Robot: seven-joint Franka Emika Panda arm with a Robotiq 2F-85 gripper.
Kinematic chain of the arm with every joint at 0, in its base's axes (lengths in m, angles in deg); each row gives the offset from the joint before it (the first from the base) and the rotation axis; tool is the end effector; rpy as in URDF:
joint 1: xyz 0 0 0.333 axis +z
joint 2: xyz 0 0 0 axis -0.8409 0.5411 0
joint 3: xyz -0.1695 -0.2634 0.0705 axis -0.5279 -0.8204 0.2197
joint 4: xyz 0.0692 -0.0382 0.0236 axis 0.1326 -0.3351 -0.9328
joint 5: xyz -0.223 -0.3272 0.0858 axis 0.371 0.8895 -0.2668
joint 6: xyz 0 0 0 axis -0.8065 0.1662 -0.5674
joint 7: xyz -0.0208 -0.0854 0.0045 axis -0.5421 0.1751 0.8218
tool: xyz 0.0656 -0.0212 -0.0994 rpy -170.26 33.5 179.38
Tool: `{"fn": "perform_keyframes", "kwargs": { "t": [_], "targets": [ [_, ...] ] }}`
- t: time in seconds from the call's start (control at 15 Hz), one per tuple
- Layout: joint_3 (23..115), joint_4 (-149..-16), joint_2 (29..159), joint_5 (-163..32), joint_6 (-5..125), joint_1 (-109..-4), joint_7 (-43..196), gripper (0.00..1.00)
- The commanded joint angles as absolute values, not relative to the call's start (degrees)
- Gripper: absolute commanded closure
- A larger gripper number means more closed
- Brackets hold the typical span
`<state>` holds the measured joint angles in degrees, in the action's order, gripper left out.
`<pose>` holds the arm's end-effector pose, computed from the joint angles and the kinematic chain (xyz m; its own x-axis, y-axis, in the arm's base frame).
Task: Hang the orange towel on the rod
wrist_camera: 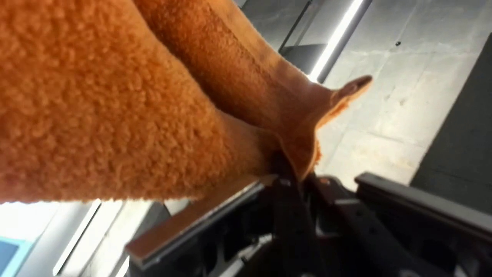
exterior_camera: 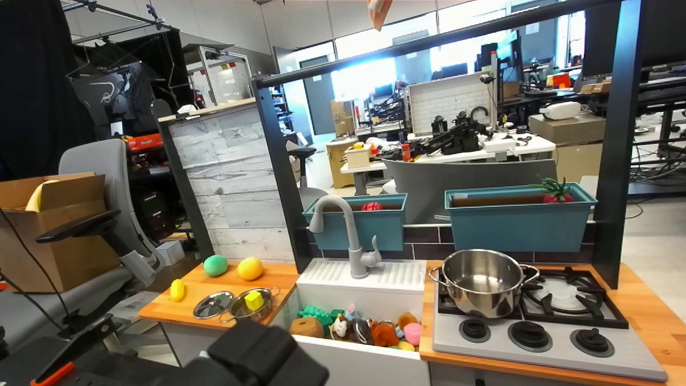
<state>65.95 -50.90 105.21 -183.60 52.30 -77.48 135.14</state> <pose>0.7070 -0.2847 0.6881 0.1270 -0.7635 0.6332 0.4895 -0.5070 -0.7094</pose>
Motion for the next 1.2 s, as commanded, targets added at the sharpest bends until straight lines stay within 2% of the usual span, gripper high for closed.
{"fn": "perform_keyframes", "kwargs": {
  "t": [0.0, 0.4, 1.13],
  "targets": [
    [64.5, -44.4, 113.8, -176.3, 49.4, -77.8, 126.2, 0.99],
    [63.1, -49.0, 116.6, -166.5, 43.1, -78.6, 120.9, 0.99],
    [61.1, -80.7, 97.3, -161.8, 29.5, -81.1, 136.0, 0.99]
  ]
}}
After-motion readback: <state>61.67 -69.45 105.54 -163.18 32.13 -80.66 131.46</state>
